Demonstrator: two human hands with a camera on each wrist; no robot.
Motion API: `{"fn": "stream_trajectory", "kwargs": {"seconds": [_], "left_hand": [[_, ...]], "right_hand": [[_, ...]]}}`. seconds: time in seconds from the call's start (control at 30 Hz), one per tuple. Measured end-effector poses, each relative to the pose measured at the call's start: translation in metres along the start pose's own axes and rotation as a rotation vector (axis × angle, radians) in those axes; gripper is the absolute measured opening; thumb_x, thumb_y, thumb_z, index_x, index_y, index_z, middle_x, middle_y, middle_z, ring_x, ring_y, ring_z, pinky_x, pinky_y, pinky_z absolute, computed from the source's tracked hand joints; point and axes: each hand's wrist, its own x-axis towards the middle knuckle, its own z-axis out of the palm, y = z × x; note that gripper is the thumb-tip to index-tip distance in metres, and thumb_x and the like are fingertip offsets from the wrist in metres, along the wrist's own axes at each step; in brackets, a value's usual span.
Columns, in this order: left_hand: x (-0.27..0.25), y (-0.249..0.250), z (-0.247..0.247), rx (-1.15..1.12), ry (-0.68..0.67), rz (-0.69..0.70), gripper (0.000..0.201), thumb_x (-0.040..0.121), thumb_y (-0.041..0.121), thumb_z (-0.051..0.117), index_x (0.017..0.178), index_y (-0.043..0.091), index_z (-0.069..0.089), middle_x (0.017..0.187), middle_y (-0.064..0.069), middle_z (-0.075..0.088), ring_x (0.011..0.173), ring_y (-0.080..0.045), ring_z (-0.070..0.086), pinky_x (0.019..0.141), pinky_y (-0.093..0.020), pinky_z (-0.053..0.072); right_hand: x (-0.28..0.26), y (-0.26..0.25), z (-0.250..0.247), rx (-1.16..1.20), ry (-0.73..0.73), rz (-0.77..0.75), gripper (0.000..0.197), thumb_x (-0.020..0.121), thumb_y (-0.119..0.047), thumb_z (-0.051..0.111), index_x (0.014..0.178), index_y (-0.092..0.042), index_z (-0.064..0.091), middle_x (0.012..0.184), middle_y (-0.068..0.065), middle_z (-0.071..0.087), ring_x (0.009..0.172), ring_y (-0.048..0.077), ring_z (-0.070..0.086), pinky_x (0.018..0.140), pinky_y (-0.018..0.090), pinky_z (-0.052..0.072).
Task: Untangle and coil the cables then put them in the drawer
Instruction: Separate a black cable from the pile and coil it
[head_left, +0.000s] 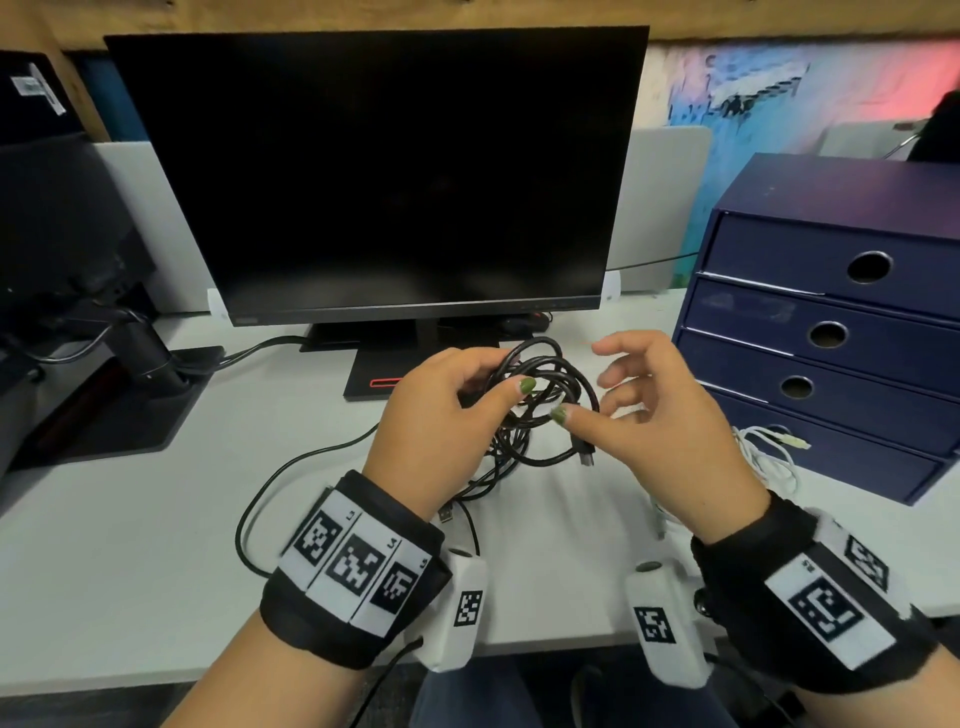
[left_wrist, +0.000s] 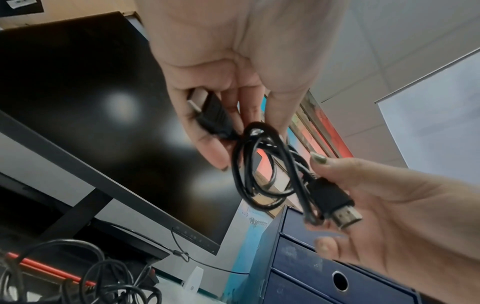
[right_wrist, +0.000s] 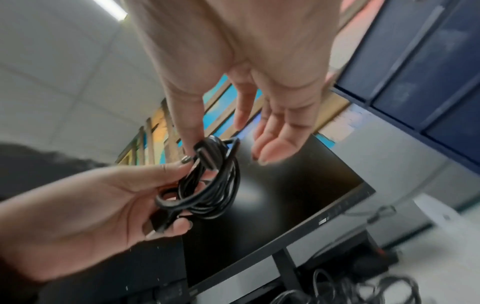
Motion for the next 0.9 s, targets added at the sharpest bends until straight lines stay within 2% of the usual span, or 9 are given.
{"fn": "stream_trajectory", "kwargs": {"seconds": [0.1, 0.23, 0.3, 0.47, 0.63, 0.7, 0.77, 0.83, 0.9], "left_hand": [[0.001, -0.002, 0.001, 0.045, 0.005, 0.013, 0.019, 0.092, 0.031, 0.058, 0.108, 0.033, 0.067, 0.095, 0.014, 0.064, 0.088, 0.0, 0.06, 0.081, -0.021, 0.05], [0.001, -0.001, 0.004, 0.198, -0.031, 0.033, 0.021, 0.098, 0.03, 0.047, 0.115, 0.028, 0.06, 0.102, 0.013, 0.058, 0.091, -0.002, 0.053, 0.073, -0.01, 0.04], [0.002, -0.002, 0.004, 0.209, -0.049, 0.017, 0.022, 0.099, 0.03, 0.044, 0.116, 0.028, 0.058, 0.104, 0.012, 0.057, 0.092, -0.003, 0.053, 0.073, -0.013, 0.04], [0.005, -0.004, 0.0, 0.126, -0.071, 0.02, 0.022, 0.1, 0.029, 0.042, 0.113, 0.026, 0.058, 0.099, 0.011, 0.061, 0.092, -0.005, 0.055, 0.078, -0.023, 0.045], [0.005, -0.006, -0.005, 0.079, -0.108, 0.047, 0.024, 0.095, 0.033, 0.051, 0.119, 0.033, 0.054, 0.105, 0.014, 0.061, 0.097, -0.002, 0.056, 0.083, -0.025, 0.048], [0.004, -0.006, -0.008, 0.031, -0.148, 0.071, 0.041, 0.09, 0.033, 0.06, 0.128, 0.044, 0.049, 0.109, 0.015, 0.06, 0.099, 0.001, 0.057, 0.086, -0.021, 0.048], [0.003, -0.004, -0.011, 0.051, -0.142, 0.11, 0.046, 0.089, 0.027, 0.062, 0.127, 0.051, 0.05, 0.098, 0.014, 0.058, 0.091, 0.003, 0.055, 0.079, -0.009, 0.043], [0.003, -0.004, -0.014, 0.05, -0.089, 0.141, 0.041, 0.089, 0.018, 0.061, 0.117, 0.048, 0.059, 0.089, 0.014, 0.058, 0.088, 0.003, 0.054, 0.074, -0.006, 0.04], [0.003, -0.005, -0.017, -0.039, -0.088, 0.126, 0.042, 0.087, 0.012, 0.062, 0.114, 0.044, 0.064, 0.094, 0.017, 0.066, 0.091, 0.005, 0.058, 0.079, -0.008, 0.044]], "right_hand": [[-0.005, -0.007, 0.001, -0.116, 0.004, -0.095, 0.034, 0.072, -0.03, 0.079, 0.091, -0.028, 0.051, 0.075, -0.001, 0.057, 0.058, 0.007, 0.051, 0.056, 0.016, 0.044], [-0.006, -0.009, 0.006, -0.265, -0.035, -0.127, 0.019, 0.08, -0.029, 0.072, 0.085, -0.029, 0.053, 0.063, -0.003, 0.063, 0.06, 0.009, 0.055, 0.06, 0.017, 0.043], [-0.004, -0.01, 0.007, -0.281, -0.039, -0.13, 0.016, 0.083, -0.028, 0.069, 0.086, -0.03, 0.054, 0.064, -0.004, 0.064, 0.061, 0.008, 0.057, 0.062, 0.016, 0.044], [-0.001, -0.01, 0.01, -0.035, -0.11, -0.05, 0.015, 0.087, -0.011, 0.059, 0.09, -0.025, 0.053, 0.074, -0.001, 0.068, 0.061, 0.015, 0.068, 0.065, 0.03, 0.054], [0.004, -0.013, 0.006, 0.272, -0.204, 0.023, 0.018, 0.089, 0.004, 0.051, 0.093, -0.013, 0.053, 0.069, 0.005, 0.06, 0.055, 0.026, 0.066, 0.056, 0.026, 0.05], [0.006, -0.015, 0.003, 0.322, -0.223, 0.015, 0.019, 0.09, 0.008, 0.049, 0.094, -0.01, 0.052, 0.069, 0.009, 0.058, 0.053, 0.025, 0.064, 0.054, 0.021, 0.048], [0.007, -0.017, 0.001, 0.359, -0.249, -0.004, 0.021, 0.09, 0.012, 0.047, 0.092, -0.008, 0.051, 0.069, 0.012, 0.056, 0.05, 0.025, 0.061, 0.054, 0.021, 0.048], [0.009, -0.02, 0.0, 0.369, -0.271, -0.034, 0.024, 0.089, 0.015, 0.044, 0.09, -0.007, 0.051, 0.065, 0.01, 0.057, 0.046, 0.024, 0.056, 0.059, 0.035, 0.054], [0.009, -0.022, -0.001, 0.418, -0.277, -0.029, 0.019, 0.086, 0.011, 0.047, 0.089, -0.006, 0.053, 0.062, 0.008, 0.058, 0.043, 0.023, 0.051, 0.072, 0.058, 0.051]]}}
